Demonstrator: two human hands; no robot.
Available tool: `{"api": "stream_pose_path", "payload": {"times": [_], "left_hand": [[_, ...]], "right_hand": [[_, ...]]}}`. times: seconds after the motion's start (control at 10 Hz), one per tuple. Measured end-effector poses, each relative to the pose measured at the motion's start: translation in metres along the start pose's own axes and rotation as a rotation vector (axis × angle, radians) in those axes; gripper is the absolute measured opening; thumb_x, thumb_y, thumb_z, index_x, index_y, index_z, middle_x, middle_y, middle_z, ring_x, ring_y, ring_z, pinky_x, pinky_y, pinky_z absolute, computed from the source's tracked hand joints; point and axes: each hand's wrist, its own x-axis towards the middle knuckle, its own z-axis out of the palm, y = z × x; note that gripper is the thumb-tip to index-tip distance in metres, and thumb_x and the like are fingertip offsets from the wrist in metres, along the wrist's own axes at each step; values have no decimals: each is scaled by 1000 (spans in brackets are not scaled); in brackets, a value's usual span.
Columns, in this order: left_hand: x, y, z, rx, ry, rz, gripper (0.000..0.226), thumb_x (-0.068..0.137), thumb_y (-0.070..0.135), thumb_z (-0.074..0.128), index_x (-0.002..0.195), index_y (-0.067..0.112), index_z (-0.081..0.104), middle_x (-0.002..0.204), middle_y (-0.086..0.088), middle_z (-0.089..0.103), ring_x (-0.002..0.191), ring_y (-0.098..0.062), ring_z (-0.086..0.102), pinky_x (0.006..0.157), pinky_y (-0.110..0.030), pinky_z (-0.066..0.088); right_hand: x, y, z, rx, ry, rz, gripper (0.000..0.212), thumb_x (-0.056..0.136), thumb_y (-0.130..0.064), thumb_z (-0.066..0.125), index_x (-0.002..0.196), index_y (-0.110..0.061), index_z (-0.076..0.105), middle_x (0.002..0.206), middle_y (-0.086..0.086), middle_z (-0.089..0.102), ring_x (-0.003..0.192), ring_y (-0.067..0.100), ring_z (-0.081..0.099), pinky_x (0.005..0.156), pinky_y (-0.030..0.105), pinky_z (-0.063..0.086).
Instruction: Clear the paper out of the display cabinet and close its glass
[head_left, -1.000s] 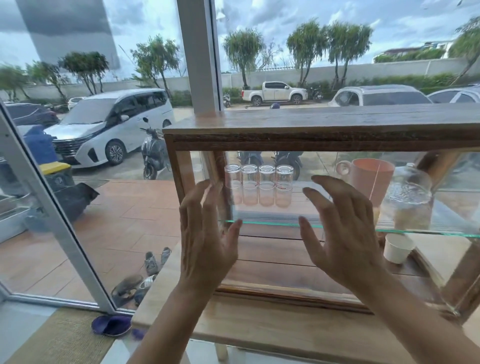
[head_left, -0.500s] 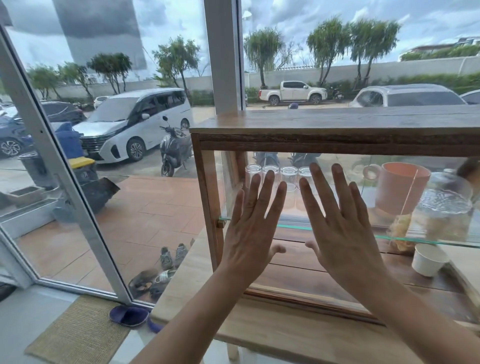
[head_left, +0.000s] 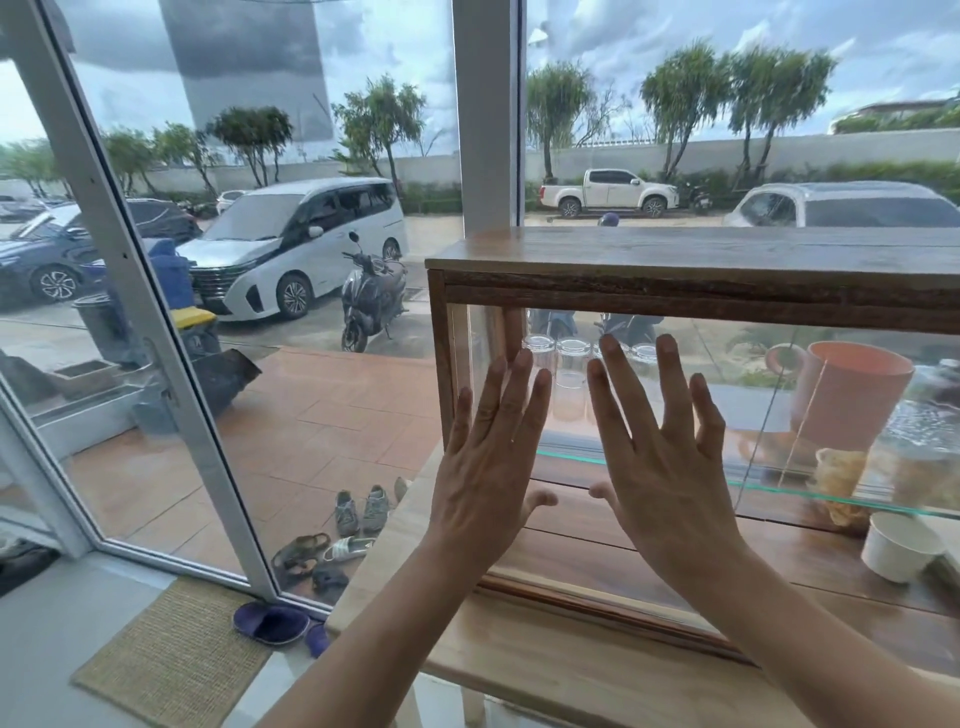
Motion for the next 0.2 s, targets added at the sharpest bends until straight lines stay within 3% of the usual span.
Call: {"api": "stream_pose_path", "payload": {"times": [0.1, 0.2], "left_hand": [[0, -3, -3, -14, 31, -14, 133, 65, 52, 83, 158, 14, -5, 167, -8, -18, 155, -30, -9, 124, -49, 15], [-17, 0, -10, -127, 136, -49, 105, 79, 28, 79, 157, 7, 12, 167, -17, -3, 155, -33, -1, 124, -47, 19]], "right_hand": [[1, -6, 4, 10, 11, 4, 135, 54, -41, 92, 159, -9, 11, 169, 9, 4, 154, 44, 0, 121, 59, 13], [1, -4, -5, 92, 58, -35, 124, 60, -56, 84, 157, -12, 22, 168, 11, 12, 154, 42, 7, 120, 59, 19]]}}
